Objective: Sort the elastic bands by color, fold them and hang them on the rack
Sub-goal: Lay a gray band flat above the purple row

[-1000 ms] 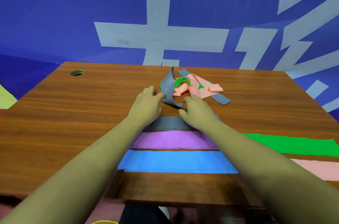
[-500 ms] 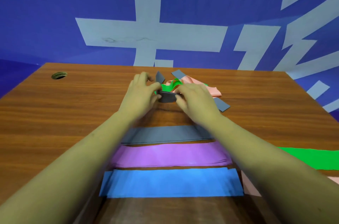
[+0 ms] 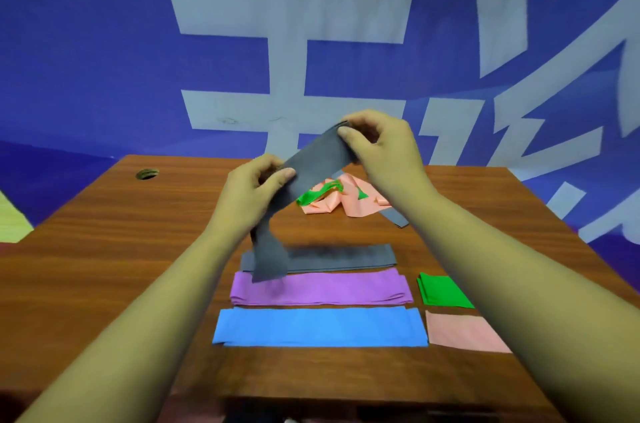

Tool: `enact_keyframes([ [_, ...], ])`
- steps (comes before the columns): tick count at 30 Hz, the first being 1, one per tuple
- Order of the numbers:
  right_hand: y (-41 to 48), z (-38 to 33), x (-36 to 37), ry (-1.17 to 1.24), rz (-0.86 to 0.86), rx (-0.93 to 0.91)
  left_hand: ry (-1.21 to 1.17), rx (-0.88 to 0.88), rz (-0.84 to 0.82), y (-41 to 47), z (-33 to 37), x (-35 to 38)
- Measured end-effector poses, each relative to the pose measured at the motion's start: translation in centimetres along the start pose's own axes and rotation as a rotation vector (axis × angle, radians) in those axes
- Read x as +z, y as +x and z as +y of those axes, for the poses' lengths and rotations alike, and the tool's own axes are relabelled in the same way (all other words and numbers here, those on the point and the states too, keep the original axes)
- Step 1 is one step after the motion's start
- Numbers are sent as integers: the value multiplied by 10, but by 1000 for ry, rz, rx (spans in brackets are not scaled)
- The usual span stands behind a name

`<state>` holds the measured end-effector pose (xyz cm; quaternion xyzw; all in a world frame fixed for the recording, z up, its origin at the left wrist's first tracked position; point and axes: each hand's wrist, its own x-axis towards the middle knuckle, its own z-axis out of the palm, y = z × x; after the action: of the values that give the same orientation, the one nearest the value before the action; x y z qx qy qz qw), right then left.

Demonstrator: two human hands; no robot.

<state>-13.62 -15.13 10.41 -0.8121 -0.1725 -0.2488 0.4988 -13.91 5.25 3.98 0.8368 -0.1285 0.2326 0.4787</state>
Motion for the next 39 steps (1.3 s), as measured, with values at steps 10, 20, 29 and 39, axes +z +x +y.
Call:
enact_keyframes([
  [10,-21,-4,-15,3,-1,116,64,-130,-595,-41,-11,-20],
  [20,-48,52,-38,24,195,369,-225,-431,-420,-71,-52,-34],
  [29,-83,128,-21,-233,151,670,-263,-687,-119,-56,-91,-11],
  [39,-84,165,15,-372,22,683,431,-465,-225,-50,-123,7],
])
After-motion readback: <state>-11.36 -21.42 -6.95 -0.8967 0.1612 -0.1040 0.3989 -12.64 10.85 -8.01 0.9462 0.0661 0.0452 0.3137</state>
